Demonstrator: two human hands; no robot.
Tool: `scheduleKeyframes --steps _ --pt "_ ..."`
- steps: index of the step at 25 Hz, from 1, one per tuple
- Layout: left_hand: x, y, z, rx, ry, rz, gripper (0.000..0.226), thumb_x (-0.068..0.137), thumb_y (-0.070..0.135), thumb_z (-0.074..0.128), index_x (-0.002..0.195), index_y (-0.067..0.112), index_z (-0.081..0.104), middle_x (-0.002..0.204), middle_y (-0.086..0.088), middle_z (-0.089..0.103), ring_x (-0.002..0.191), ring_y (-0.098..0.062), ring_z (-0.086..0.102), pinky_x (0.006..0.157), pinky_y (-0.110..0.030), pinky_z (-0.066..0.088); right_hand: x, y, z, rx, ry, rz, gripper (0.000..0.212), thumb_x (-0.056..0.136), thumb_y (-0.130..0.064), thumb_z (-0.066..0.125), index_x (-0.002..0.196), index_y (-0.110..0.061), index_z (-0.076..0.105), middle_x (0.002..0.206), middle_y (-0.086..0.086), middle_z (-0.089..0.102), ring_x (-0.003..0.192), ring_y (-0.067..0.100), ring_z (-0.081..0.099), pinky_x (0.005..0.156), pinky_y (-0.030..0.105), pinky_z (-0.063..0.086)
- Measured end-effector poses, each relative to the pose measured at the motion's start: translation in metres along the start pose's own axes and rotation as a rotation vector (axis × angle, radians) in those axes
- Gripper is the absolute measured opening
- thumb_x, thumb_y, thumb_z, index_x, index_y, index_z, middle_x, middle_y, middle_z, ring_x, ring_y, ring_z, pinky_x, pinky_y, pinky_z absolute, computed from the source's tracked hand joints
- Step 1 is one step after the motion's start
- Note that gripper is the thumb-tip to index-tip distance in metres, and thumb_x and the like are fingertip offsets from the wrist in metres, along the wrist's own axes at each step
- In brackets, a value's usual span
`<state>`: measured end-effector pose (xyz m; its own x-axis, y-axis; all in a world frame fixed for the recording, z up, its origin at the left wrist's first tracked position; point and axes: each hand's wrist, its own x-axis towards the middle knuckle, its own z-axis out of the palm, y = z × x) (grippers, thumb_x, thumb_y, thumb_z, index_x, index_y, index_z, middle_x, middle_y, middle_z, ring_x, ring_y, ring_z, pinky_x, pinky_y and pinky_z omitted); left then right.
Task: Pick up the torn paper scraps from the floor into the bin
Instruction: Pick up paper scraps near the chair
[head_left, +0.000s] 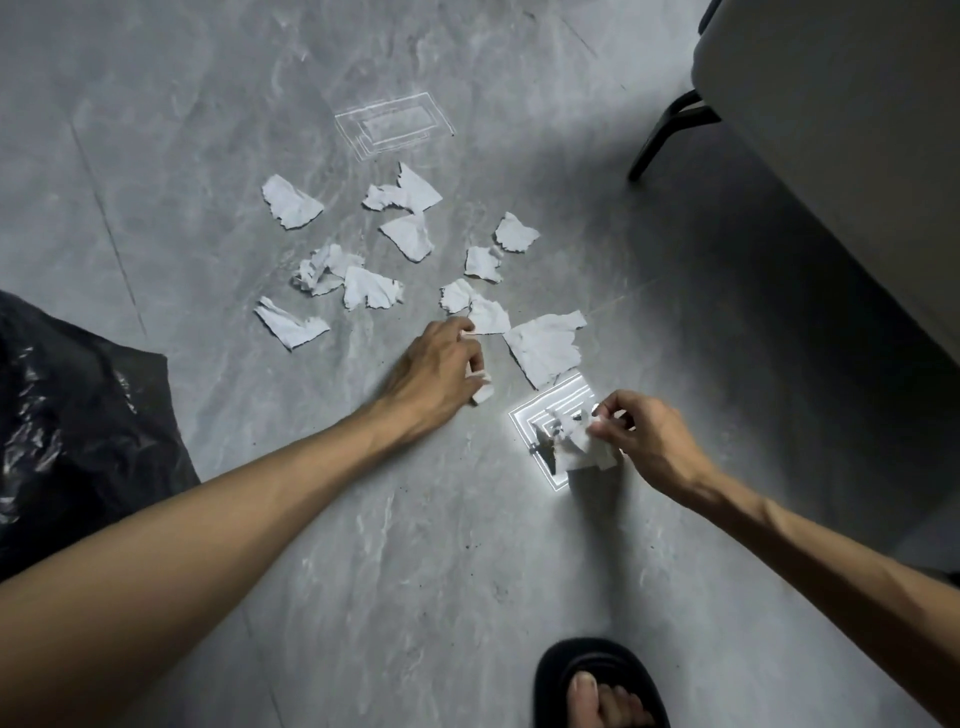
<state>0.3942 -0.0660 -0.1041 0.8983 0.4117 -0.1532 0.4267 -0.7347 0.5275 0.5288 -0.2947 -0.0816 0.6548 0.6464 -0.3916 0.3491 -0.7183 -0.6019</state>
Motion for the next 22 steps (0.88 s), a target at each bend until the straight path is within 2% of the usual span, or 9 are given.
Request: scheduleKeyframes --steps 3,5,9,12,15,18,22 --pt "0.029 -0.014 -0.003 0.040 0.035 -0.065 0.013 0.085 0.023 0.065 0.090 0.011 0.066 0.139 -0.007 0.049 0.127 -0.030 0.043 0.099 -0.038 0.040 0.004 -0.007 -0.002 0.124 0.051 -0.012 0.015 0.087 -0.021 0.065 0.076 -0.016 0.056 0.065 -0.007 0.056 0.058 0.008 0.047 0.052 0.016 0.037" --pt "0.043 -0.021 -0.003 0.078 0.032 -0.014 0.010 0.084 0.019 0.063 0.088 0.010 0.064 0.123 -0.005 0.057 0.115 -0.030 0.048 0.088 -0.036 0.042 0.008 -0.013 -0.002 0.219 0.091 0.004 0.014 0.088 -0.019 0.064 0.077 -0.015 0.056 0.063 -0.008 0.053 0.056 0.005 0.043 0.052 0.016 0.035" --pt "0.048 -0.023 0.001 0.150 0.040 0.121 0.008 0.087 0.018 0.058 0.083 0.011 0.056 0.092 -0.004 0.061 0.092 -0.023 0.050 0.067 -0.029 0.032 0.008 -0.024 -0.002 0.307 0.055 0.018 0.013 0.087 -0.020 0.065 0.078 -0.014 0.058 0.063 -0.009 0.053 0.058 0.006 0.047 0.059 0.025 0.039" --pt "0.040 -0.028 -0.002 0.115 0.017 0.069 0.008 0.087 0.015 0.053 0.081 0.010 0.051 0.081 -0.008 0.061 0.077 -0.028 0.056 0.060 -0.031 0.036 0.011 -0.038 0.000 0.341 0.048 0.044 0.014 0.087 -0.019 0.065 0.076 -0.013 0.058 0.065 -0.002 0.056 0.059 0.013 0.051 0.061 0.028 0.042" --pt "0.033 -0.031 -0.020 0.004 -0.027 0.044 0.006 0.086 0.015 0.058 0.088 0.011 0.055 0.081 -0.008 0.062 0.073 -0.028 0.056 0.062 -0.033 0.044 0.019 -0.071 -0.010 0.321 0.024 0.042 0.015 0.088 -0.016 0.065 0.075 -0.013 0.058 0.065 0.002 0.055 0.059 0.014 0.051 0.059 0.028 0.043" --pt "0.029 -0.024 -0.047 -0.125 -0.016 0.046 0.024 0.084 0.014 0.066 0.105 0.011 0.054 0.089 -0.010 0.063 0.077 -0.028 0.058 0.071 -0.037 0.051 0.025 -0.116 -0.041 0.141 0.028 -0.034 0.013 0.087 -0.017 0.067 0.077 -0.013 0.060 0.067 0.001 0.058 0.060 0.013 0.052 0.058 0.025 0.044" --pt "0.023 -0.003 -0.069 -0.195 -0.050 0.086 0.033 0.084 0.011 0.070 0.113 0.010 0.055 0.086 -0.010 0.067 0.072 -0.022 0.058 0.068 -0.030 0.046 0.027 -0.139 -0.070 -0.012 0.122 -0.091 0.007 0.085 -0.018 0.068 0.081 -0.016 0.063 0.068 -0.004 0.061 0.057 0.008 0.054 0.054 0.020 0.044"
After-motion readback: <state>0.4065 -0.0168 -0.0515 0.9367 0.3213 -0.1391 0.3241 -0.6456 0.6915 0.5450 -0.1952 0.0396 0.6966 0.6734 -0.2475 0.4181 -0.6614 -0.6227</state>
